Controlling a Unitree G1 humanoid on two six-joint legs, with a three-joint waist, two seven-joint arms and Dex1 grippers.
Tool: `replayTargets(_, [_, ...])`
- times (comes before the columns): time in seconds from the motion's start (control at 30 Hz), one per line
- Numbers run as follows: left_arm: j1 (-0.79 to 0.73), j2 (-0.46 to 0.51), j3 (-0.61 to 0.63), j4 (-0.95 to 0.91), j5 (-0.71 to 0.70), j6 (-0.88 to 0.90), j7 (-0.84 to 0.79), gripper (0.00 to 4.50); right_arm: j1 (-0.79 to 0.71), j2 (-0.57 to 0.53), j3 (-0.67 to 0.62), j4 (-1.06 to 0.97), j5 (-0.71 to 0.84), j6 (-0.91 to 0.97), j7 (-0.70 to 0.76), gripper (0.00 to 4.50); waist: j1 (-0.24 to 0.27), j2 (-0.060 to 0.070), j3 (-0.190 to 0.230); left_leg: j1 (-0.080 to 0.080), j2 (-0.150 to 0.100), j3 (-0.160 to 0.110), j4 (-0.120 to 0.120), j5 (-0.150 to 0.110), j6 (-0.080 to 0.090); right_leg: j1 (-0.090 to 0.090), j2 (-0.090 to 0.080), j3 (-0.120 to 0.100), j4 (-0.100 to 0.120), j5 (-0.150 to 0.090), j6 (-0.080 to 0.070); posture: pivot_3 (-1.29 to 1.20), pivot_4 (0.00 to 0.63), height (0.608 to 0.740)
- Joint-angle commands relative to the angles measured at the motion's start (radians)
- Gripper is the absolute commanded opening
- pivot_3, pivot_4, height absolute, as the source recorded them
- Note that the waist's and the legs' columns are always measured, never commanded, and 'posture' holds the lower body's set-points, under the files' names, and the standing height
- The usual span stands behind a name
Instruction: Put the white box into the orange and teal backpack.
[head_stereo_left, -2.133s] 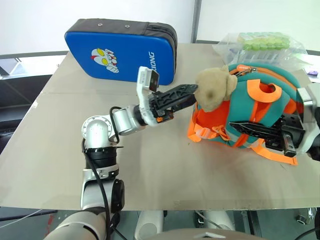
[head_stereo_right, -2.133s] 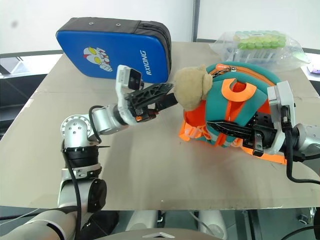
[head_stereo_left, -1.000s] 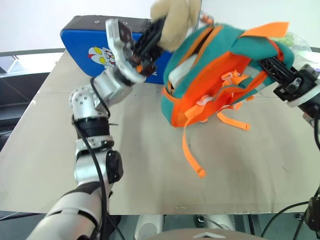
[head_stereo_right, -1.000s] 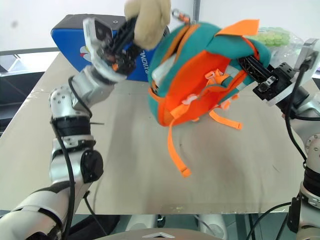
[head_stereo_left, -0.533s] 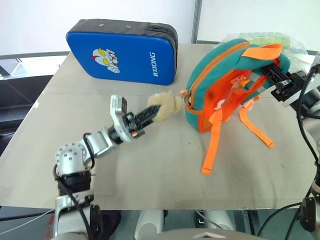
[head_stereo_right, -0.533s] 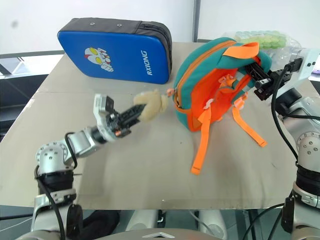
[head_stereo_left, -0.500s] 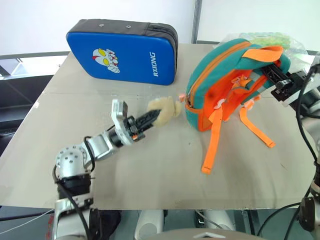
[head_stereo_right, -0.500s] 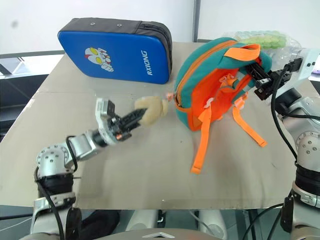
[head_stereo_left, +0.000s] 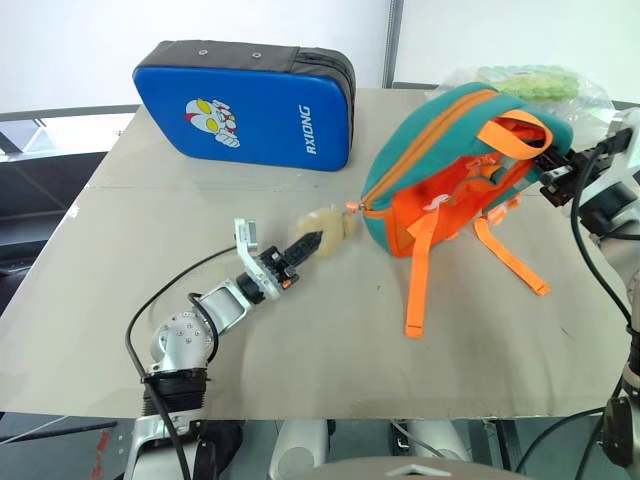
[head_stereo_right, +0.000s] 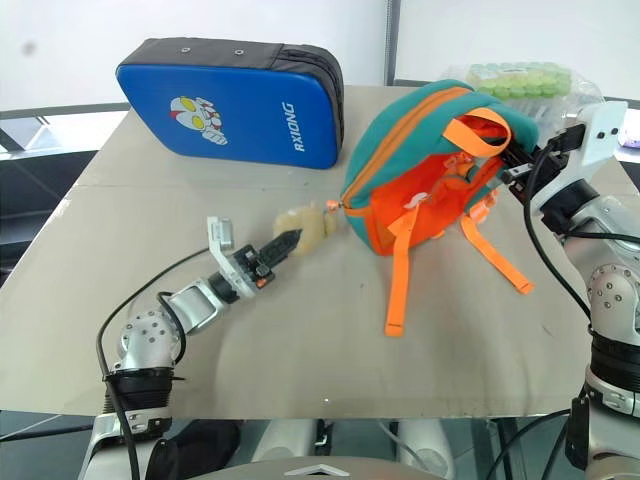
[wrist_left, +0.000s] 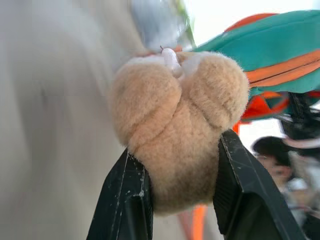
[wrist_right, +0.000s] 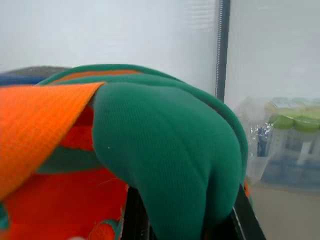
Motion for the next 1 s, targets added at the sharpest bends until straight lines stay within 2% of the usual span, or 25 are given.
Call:
replayTargets(0.03, [-0.024, 0.005, -0.012, -0.049, 0.141, -0.133, -0.029, 0.90, 0.041, -0.030, 0.058, -0.086, -0.063, -0.047, 0.075, 0.00, -0.001, 0.000, 0.000, 0.000, 0.000, 0.000, 0.000, 0.000, 0.000, 0.000, 0.000, 0.000, 0.000, 0.000, 0.000, 0.00, 0.150, 0.740])
replayTargets(0.07, [-0.034, -0.002, -0.015, -0.071, 0.150, -0.145, -0.032, 0.90, 0.056, -0.029, 0.085, -0.096, -0.088, -0.059, 0.087, 0.00, -0.001, 0.000, 0.000, 0.000, 0.000, 0.000, 0.000, 0.000, 0.000, 0.000, 0.000, 0.000, -0.001, 0.000, 0.000, 0.00, 0.150, 0.740])
replayTargets(0.1, [-0.039, -0.012, -0.012, -0.090, 0.150, -0.151, -0.027, 1.93, 0.066, -0.015, 0.090, -0.101, -0.090, -0.061, 0.085, 0.72, -0.001, 0.000, 0.000, -0.001, 0.000, 0.000, 0.000, 0.000, 0.000, 0.000, 0.000, 0.000, -0.001, 0.000, 0.000, 0.00, 0.150, 0.740])
replayTargets(0.23, [-0.011, 0.003, -0.031, -0.195, 0.196, -0.161, -0.038, 3.64, 0.120, -0.007, 0.112, -0.133, -0.109, -0.072, 0.122, 2.38, -0.001, 0.000, 0.000, -0.002, 0.000, 0.000, 0.000, 0.000, 0.000, -0.001, 0.000, 0.000, -0.002, 0.002, 0.004, 0.00, 0.150, 0.740])
replayTargets(0.3, [0.021, 0.026, -0.037, -0.248, 0.234, -0.177, -0.050, 4.50, 0.141, -0.008, 0.103, -0.140, -0.116, -0.080, 0.139, 3.42, -0.003, 0.000, 0.000, -0.002, 0.000, -0.001, -0.001, 0.000, 0.000, -0.001, 0.000, 0.001, -0.002, 0.002, 0.004, 0.00, 0.150, 0.740])
replayTargets(0.37, [0.051, 0.047, -0.033, -0.291, 0.263, -0.191, -0.053, 4.50, 0.171, -0.019, 0.084, -0.150, -0.106, -0.084, 0.170, 4.30, -0.004, 0.000, 0.000, -0.001, 0.001, -0.001, -0.001, 0.000, 0.000, -0.002, 0.000, 0.002, -0.002, 0.002, 0.004, 0.00, 0.150, 0.740])
replayTargets(0.4, [0.066, 0.054, -0.021, -0.310, 0.269, -0.197, -0.050, 4.50, 0.190, -0.026, 0.071, -0.156, -0.100, -0.087, 0.189, 4.47, -0.003, 0.000, 0.000, -0.001, 0.001, -0.001, -0.001, 0.000, 0.000, -0.002, 0.000, 0.001, -0.002, 0.002, 0.004, 0.00, 0.150, 0.740])
replayTargets(0.57, [0.273, 0.186, 0.062, -0.443, 0.328, -0.240, -0.122, 4.50, 0.395, -0.077, -0.091, -0.219, -0.014, -0.087, 0.312, 4.47, -0.001, 0.000, 0.001, -0.001, 0.004, -0.001, -0.003, 0.000, 0.000, -0.001, 0.000, 0.001, -0.002, 0.000, 0.001, 0.00, 0.150, 0.740])
replayTargets(0.73, [0.489, 0.262, 0.146, -0.425, 0.398, -0.341, -0.240, 4.50, 0.625, -0.114, -0.226, -0.191, 0.025, -0.100, 0.468, 4.47, 0.000, 0.001, 0.001, 0.000, 0.007, 0.000, -0.003, -0.001, 0.000, -0.001, 0.000, 0.001, -0.004, -0.001, 0.000, 0.00, 0.150, 0.740])
replayTargets(0.83, [0.542, 0.289, 0.164, -0.388, 0.437, -0.395, -0.294, 4.50, 0.691, -0.127, -0.257, -0.125, -0.013, -0.134, 0.521, 4.47, 0.000, 0.001, 0.001, 0.001, 0.008, 0.001, -0.001, -0.001, 0.001, -0.002, 0.000, 0.001, -0.003, -0.001, 0.000, 0.00, 0.150, 0.740])
replayTargets(1.0, [0.546, 0.296, 0.175, -0.363, 0.449, -0.418, -0.321, 4.50, 0.743, -0.142, -0.270, -0.029, -0.088, -0.209, 0.579, 4.47, 0.000, 0.001, 0.000, 0.002, 0.009, 0.001, 0.000, -0.001, 0.000, -0.002, -0.004, 0.000, -0.003, -0.001, 0.002, 0.00, 0.150, 0.740])
